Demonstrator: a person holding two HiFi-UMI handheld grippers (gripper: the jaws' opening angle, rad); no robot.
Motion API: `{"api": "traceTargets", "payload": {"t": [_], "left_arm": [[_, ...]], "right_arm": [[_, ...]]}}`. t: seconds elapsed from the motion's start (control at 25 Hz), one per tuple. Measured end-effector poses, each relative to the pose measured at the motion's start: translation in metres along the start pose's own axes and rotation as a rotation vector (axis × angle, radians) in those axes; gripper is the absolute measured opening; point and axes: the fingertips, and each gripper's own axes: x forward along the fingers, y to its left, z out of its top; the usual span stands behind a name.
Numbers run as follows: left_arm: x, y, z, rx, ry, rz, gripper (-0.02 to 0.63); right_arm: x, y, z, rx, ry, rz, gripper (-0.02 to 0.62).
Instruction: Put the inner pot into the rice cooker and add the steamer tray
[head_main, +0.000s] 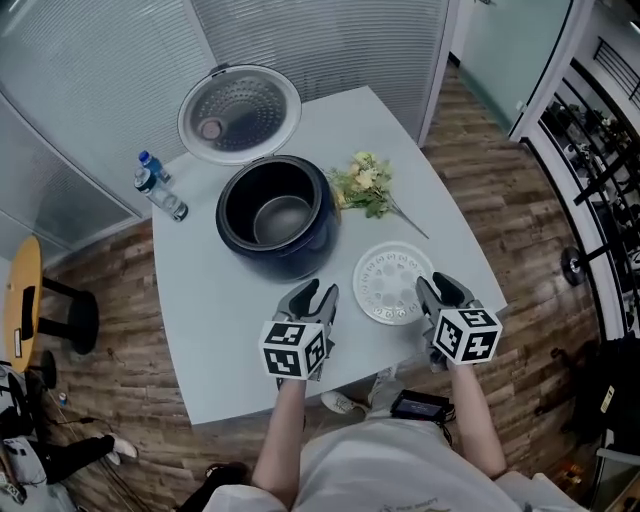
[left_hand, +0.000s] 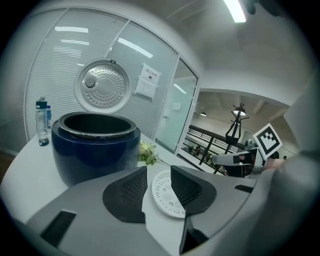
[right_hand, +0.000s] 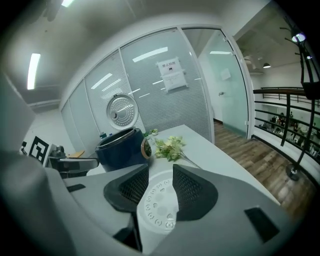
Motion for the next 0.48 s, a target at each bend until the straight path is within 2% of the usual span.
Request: {"api": "traceTargets", "payload": {"t": [0.48], "left_arm": [[0.069,-0.003,-0.055,-0.064,0.133,0.033,0.141]], "right_arm": [[0.039,-0.078,-0.052,0.021,0.156,-0.038,0.149]]}}
